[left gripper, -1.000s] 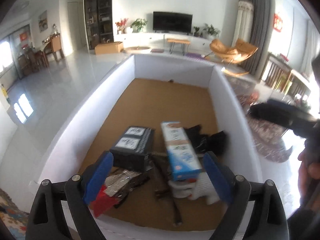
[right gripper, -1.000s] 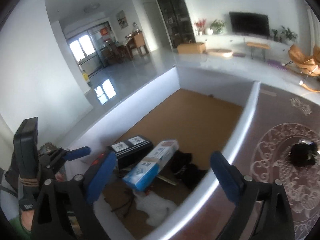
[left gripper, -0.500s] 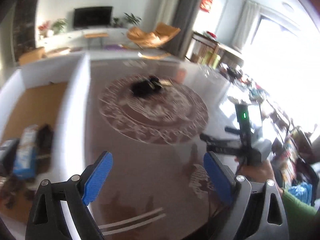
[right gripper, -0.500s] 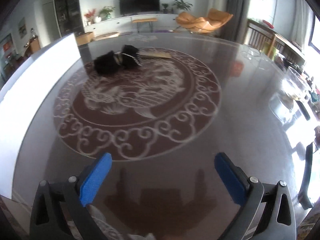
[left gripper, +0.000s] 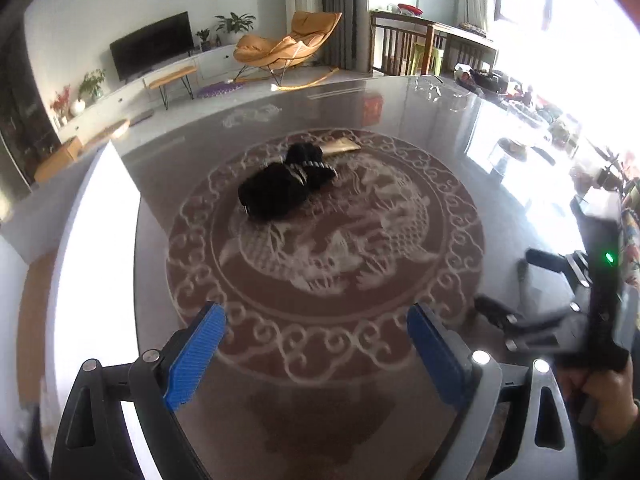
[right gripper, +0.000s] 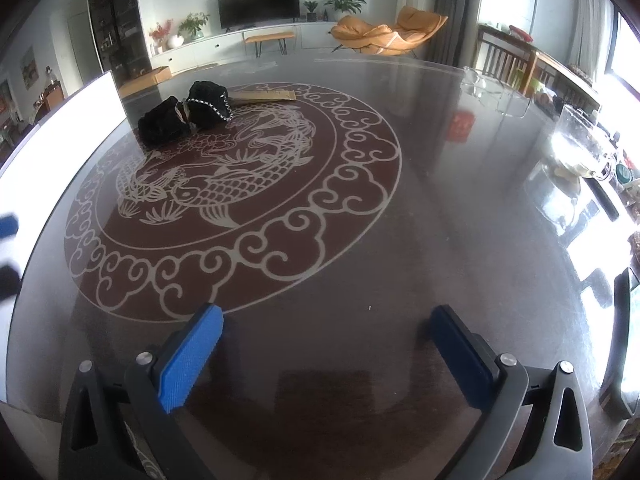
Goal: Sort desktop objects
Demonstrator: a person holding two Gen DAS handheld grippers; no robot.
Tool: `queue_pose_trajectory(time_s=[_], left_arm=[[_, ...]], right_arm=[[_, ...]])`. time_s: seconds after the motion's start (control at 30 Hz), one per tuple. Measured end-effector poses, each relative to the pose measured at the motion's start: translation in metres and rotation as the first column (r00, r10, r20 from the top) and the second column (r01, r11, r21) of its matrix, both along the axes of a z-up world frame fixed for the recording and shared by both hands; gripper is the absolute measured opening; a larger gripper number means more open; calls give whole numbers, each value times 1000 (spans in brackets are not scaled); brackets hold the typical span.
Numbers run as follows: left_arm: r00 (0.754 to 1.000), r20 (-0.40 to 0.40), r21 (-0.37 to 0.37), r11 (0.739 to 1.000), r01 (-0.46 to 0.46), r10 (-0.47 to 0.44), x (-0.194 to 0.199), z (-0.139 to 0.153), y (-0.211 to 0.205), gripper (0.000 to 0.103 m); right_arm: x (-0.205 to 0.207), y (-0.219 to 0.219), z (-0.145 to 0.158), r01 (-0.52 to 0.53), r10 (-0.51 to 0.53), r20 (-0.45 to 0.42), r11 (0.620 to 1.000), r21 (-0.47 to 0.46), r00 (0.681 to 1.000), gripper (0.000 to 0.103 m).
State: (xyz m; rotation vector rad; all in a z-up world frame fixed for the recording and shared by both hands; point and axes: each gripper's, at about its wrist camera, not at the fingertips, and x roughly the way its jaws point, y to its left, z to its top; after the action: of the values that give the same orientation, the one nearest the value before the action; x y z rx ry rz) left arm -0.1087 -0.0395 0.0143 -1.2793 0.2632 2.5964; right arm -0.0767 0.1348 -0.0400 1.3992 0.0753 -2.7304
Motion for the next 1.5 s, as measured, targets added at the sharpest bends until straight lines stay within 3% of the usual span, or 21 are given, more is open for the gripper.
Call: queue_pose_trajectory(time_s=[0.13, 0.23, 0.47, 0.53, 0.57, 0.6, 0.83, 1.07, 1.33, 1.5], left_arm=[[996, -33, -66, 995, 80, -82, -70, -1, 9, 93], [990, -16, -141, 981, 135, -139, -109, -17, 26, 93], [986, 32, -245, 956, 164, -161, -151, -59, 50, 93], [983, 21, -164, 969, 185, -184, -149, -54, 45, 79], [984, 30, -122, 977, 177, -174, -149, -54, 41, 50], [988, 42, -101, 983, 155, -152, -148, -53, 38, 40], [1000, 2, -91, 996, 7, -6, -87, -46, 22, 38], [991, -2, -37, 990, -136, 136, -12, -53, -9, 38], [985, -11, 29, 985, -172, 172, 1, -59, -30, 39], [985, -38, 13, 985, -170, 170, 8, -64, -30, 39]], right_arm=[[1, 0, 0, 0, 0, 0, 1000, 0, 1000, 103], [1, 0, 0, 0, 0, -1, 1000, 0, 1000, 103], [1, 0, 0, -1, 1, 0, 1000, 0, 1000, 103], [1, 0, 0, -1, 1, 0, 1000, 0, 1000, 103], [1, 0, 0, -1, 1, 0, 1000, 0, 1000, 103], [2, -1, 0, -1, 1, 0, 1000, 1, 1000, 103], [2, -1, 0, -1, 1, 0, 1000, 1, 1000, 103], [2, -1, 0, -1, 1, 0, 1000, 1, 1000, 103], [2, -2, 0, -2, 2, 0, 1000, 1, 1000, 103], [2, -2, 0, -2, 2, 0, 1000, 1, 1000, 103]])
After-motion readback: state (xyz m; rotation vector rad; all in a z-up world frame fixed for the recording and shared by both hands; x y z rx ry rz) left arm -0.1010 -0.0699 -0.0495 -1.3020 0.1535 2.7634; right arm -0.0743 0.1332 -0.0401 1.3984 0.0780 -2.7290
